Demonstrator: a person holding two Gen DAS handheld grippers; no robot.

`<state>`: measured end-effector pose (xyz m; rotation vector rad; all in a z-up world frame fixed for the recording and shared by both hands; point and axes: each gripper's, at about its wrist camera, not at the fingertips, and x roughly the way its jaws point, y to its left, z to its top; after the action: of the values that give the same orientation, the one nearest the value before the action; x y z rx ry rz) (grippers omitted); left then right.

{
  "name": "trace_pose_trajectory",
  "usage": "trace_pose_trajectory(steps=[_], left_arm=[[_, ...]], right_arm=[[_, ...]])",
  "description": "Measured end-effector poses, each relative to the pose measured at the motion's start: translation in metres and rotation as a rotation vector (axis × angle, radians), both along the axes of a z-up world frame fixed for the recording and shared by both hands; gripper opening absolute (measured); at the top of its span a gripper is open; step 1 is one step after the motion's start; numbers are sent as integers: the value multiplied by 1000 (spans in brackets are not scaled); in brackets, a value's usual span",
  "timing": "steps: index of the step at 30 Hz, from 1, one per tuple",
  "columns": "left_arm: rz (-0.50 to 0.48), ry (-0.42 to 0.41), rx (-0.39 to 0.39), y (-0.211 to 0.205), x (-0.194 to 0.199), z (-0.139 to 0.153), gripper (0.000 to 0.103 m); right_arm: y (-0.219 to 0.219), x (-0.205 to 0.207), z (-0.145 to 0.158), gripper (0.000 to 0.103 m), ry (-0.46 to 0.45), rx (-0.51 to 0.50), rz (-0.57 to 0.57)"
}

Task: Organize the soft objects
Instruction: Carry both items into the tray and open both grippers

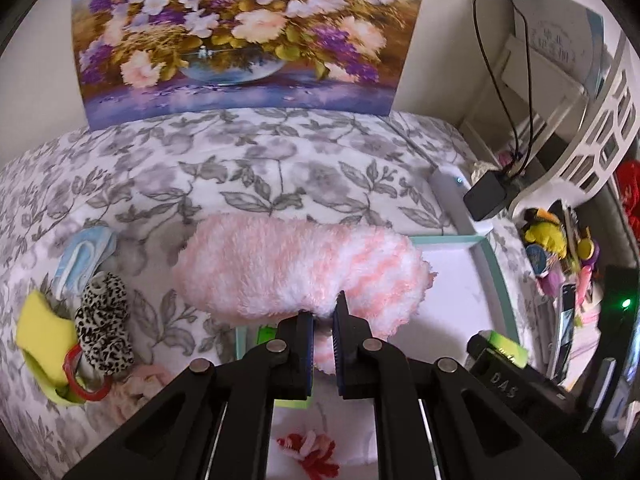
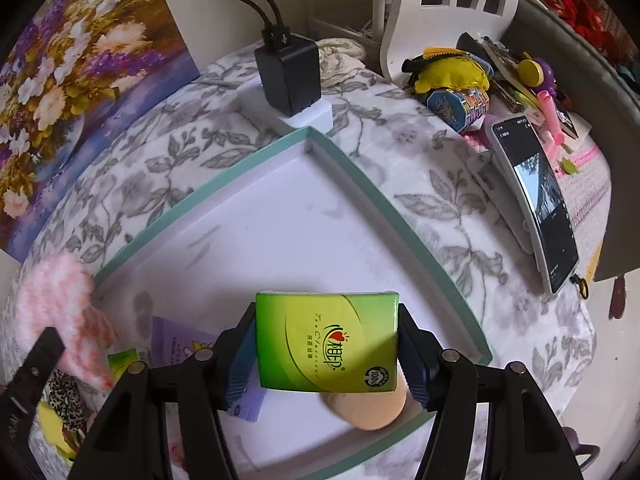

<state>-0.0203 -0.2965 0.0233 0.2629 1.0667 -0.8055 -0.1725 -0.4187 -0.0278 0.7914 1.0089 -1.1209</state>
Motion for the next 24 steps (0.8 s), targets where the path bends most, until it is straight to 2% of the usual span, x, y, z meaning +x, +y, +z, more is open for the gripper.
trace_pose_trajectory(steps=[7, 10, 16, 17, 20, 21, 24], left_arm=[[-26, -29, 36, -16, -1, -15, 10], [-33, -25, 47, -18, 1, -19, 14], [4, -18, 81, -14, 8, -23, 33], [11, -17, 89, -13, 10, -23, 39], [21, -26, 96, -12, 12, -23, 58], [23, -29, 99, -11, 13, -24, 63], [29, -28, 106, -11, 14, -25, 70]], right_arm=[[-10, 4, 1, 66, 0, -12, 7], [-11, 5, 2, 67, 0, -15, 15], [-11, 5, 3, 74, -4, -13, 26], [-11, 4, 3, 76, -5, -14, 27], [-12, 3, 3, 103, -4, -23, 24], [-11, 3, 3, 103, -3, -28, 24], [-12, 3, 1, 103, 0, -19, 27]])
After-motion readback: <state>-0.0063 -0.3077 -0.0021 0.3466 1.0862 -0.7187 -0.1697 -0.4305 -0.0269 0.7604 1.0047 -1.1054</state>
